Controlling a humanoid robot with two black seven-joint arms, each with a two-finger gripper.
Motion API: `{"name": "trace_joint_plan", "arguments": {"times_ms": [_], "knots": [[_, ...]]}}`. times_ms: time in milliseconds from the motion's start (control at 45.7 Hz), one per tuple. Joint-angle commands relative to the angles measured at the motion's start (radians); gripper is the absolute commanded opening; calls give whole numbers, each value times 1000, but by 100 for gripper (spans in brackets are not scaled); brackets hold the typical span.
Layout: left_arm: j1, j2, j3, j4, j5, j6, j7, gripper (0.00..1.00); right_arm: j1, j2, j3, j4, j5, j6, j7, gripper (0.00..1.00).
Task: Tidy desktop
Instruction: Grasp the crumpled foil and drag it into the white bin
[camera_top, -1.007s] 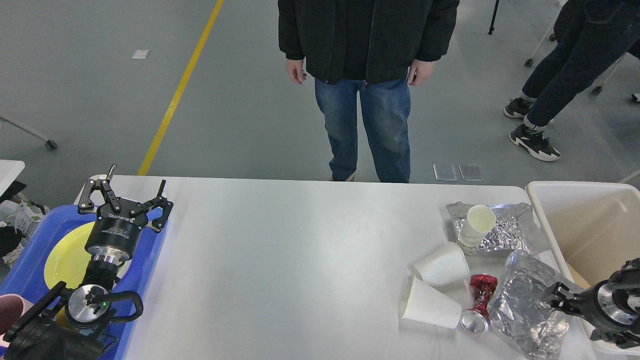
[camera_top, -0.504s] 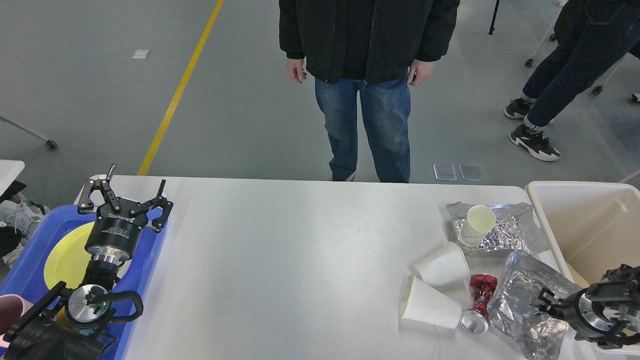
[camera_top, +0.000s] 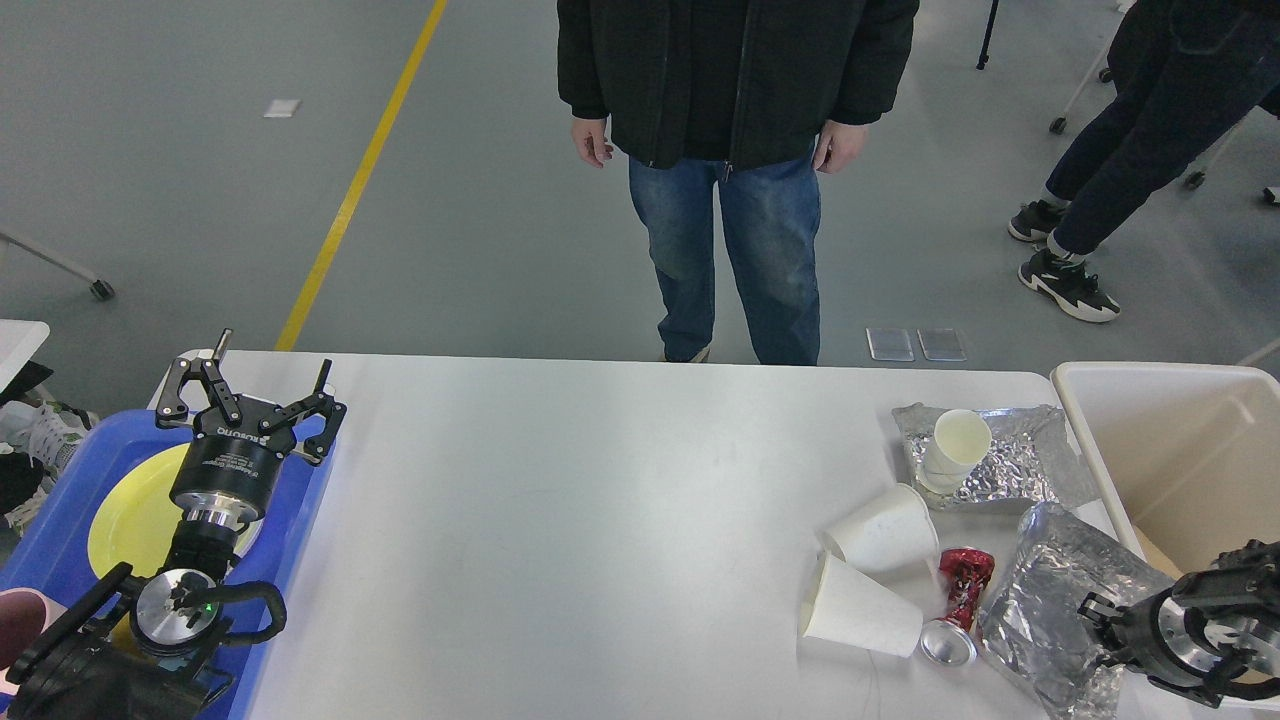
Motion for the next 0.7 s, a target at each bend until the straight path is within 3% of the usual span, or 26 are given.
{"name": "trace_joint_plan", "arguments": {"times_ms": [0,241,416,679], "knots": [[0,0,0,0,0,0,0,96,6,-21,-1,19,15,8,-1,0],[0,0,0,0,0,0,0,96,127,-159,-18,172,15,26,-1,0],[0,-1,0,0,0,-1,0,96,305,-254,-136,266,14,146,-1,0],[-2,-1,0,0,0,-1,0,96,800,-193,-501,470,34,259,-24,0]]}}
